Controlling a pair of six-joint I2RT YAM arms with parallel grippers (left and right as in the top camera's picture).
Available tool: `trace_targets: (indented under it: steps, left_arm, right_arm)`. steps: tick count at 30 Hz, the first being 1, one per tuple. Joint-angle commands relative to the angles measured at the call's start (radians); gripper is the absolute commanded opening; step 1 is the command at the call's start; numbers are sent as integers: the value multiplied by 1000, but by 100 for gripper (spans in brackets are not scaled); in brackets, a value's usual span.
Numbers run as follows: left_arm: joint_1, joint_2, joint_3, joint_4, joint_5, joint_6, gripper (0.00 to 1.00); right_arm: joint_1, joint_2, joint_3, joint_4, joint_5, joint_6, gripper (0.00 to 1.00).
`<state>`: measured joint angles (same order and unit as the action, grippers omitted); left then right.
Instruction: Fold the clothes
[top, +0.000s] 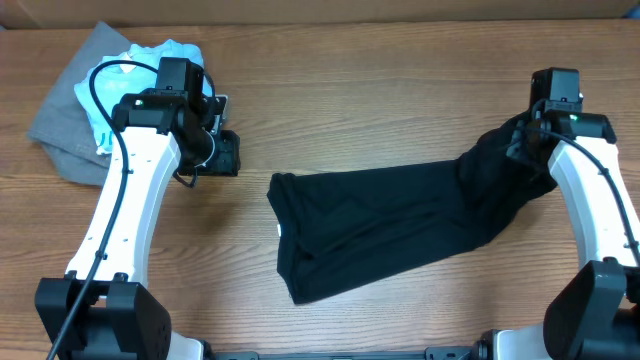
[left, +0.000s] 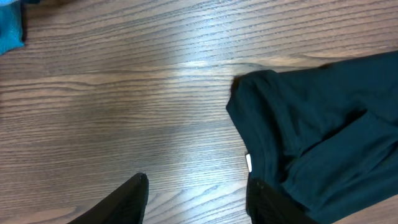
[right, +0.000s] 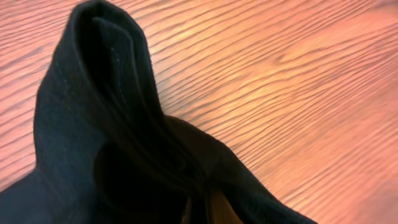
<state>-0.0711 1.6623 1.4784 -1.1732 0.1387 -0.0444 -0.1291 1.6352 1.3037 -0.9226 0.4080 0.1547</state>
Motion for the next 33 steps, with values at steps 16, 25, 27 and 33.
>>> trace_targets:
  steps: [16,25,27,33]
  left_arm:
    - [5,-13,-3,6,11,15,55]
    - [5,-13,-3,9,11,15,55]
    - [5,-13,-3,9,12,15,55]
    - [5,-13,-3,11,12,15,56]
  right_arm:
    - [43,-21,23,-117,-145,16,4]
    - [102,-21,22,-205,-423,9,4]
    - [126,-21,18,-214,-475,9,4]
    - [238,-21,-45,-203,-523,68,5]
